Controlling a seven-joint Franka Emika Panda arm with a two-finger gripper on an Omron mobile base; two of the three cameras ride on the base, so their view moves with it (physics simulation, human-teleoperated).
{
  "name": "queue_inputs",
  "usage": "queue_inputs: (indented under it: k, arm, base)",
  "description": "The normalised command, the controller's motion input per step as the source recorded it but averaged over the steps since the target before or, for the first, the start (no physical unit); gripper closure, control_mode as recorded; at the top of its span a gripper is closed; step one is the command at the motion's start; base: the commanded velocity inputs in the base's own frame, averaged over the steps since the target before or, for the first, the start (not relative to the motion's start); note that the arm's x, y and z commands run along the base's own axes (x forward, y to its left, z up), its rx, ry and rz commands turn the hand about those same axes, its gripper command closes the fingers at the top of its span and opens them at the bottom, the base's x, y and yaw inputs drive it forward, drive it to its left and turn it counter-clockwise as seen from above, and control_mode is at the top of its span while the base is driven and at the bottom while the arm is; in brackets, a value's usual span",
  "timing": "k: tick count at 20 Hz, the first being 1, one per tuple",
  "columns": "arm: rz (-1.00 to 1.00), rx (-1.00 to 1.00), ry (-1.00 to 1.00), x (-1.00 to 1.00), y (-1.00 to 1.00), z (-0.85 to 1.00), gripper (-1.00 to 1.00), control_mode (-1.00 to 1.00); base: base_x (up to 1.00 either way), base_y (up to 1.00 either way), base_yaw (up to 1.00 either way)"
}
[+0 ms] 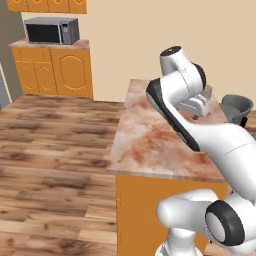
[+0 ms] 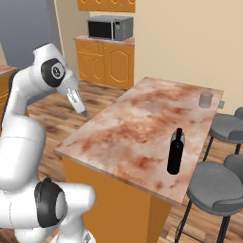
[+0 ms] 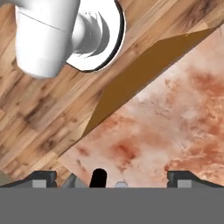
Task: There is a wine glass and glass cup on the dining counter. Place the wine bottle next to the wine glass and the juice bottle next to the glass cup.
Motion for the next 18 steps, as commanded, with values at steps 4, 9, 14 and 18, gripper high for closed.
queue_inputs:
  k: [4, 9, 14, 18]
  arm:
    - [0.10, 0.00, 0.05, -0.13, 0.17, -0.24, -1.00, 1.00]
    - [0.00, 0.00, 0.00, 0.00, 0.00, 0.00, -1.00, 1.00]
    - [0.00, 0.00, 0.00, 0.00, 0.00, 0.00, -1.00, 1.00]
    - [0.00, 0.00, 0.00, 0.00, 0.00, 0.00, -1.00, 1.00]
  base:
    - [-0.12, 0.11, 0.03]
    - [-0.90, 0.74, 0.37]
    - [-0.17, 0.93, 0.74]
    - [0.03, 0.79, 0.76]
